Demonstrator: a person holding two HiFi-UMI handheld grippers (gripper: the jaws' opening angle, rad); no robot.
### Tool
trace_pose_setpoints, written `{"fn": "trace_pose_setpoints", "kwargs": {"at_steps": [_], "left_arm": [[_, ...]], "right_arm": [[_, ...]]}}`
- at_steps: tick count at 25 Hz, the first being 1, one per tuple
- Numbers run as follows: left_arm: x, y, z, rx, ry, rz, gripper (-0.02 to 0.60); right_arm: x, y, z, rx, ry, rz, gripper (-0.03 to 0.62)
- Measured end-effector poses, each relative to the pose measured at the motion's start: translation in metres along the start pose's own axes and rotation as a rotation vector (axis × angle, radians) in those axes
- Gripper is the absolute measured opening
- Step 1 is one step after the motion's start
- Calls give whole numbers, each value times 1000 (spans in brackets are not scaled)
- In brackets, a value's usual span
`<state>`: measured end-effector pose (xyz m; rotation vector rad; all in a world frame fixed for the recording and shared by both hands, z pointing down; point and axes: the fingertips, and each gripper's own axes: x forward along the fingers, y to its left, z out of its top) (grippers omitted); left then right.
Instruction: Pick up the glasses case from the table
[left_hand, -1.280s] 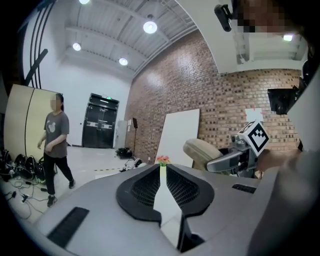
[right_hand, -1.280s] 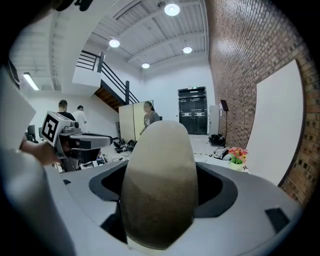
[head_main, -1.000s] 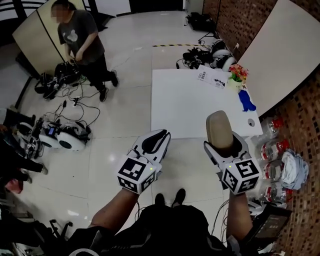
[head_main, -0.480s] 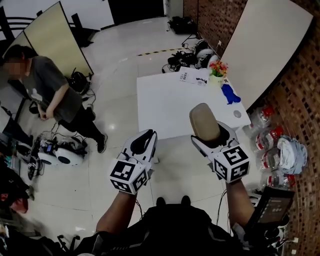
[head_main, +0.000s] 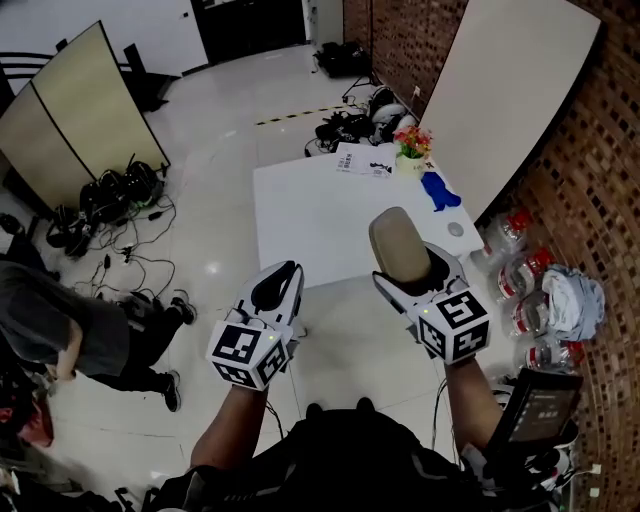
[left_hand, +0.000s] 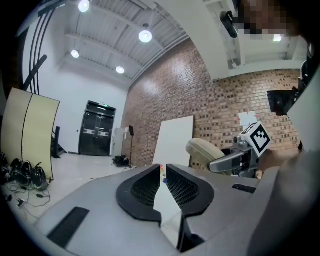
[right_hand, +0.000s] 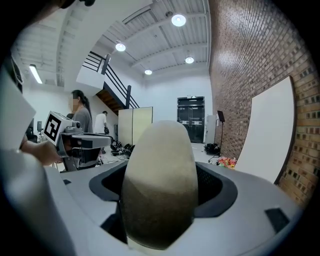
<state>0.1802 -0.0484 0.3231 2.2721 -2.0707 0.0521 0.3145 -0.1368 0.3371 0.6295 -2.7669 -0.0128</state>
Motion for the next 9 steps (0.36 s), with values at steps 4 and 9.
{"fn": "trace_pose_setpoints", "kwargs": {"at_steps": [4, 9], "left_arm": [[2, -1, 2, -5, -10, -6, 42], [-2, -3, 3, -8, -8, -10, 43]], "right_arm": [[-3, -2, 3, -20, 3, -8, 388], [-4, 1, 6, -5, -19, -6, 388]]}}
